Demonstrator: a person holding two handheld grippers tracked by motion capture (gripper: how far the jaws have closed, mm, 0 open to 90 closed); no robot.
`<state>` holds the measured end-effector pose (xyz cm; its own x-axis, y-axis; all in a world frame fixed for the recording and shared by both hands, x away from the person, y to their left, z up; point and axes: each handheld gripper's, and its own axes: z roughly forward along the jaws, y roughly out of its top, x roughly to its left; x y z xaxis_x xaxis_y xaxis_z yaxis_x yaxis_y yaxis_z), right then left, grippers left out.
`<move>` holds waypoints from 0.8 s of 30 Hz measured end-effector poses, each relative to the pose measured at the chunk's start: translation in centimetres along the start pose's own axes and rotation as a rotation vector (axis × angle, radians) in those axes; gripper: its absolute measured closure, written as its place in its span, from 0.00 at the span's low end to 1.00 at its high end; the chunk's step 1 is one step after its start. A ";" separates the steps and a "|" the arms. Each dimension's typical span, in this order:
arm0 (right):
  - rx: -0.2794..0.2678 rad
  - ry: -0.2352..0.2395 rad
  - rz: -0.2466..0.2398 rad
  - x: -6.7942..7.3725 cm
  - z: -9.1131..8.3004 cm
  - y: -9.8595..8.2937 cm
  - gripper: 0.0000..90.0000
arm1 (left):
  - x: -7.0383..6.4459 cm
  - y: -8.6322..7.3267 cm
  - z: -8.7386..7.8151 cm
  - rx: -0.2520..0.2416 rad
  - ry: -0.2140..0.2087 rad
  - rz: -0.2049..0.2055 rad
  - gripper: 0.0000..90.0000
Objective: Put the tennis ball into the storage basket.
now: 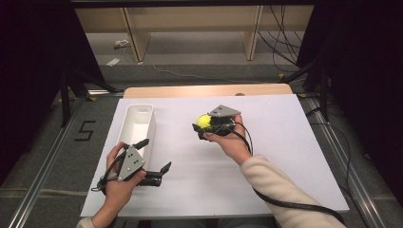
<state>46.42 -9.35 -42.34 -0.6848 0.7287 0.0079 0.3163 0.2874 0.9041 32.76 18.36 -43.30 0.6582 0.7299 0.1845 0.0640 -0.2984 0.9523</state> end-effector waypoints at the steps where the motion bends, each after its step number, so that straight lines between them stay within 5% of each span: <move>1: 0.001 0.003 -0.001 0.0 0.0 0.0 0.29 | 0.0 0.0 0.0 0.000 0.000 0.000 0.00; 24: 0.006 0.029 -0.015 1.0 0.1 0.1 0.29 | 0.0 0.0 0.0 -0.001 -0.001 0.003 0.00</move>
<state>45.85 -8.50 -42.33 -0.7078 0.7063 0.0070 0.3097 0.3014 0.9018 32.75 18.37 -43.27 0.6588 0.7287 0.1871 0.0613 -0.2999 0.9520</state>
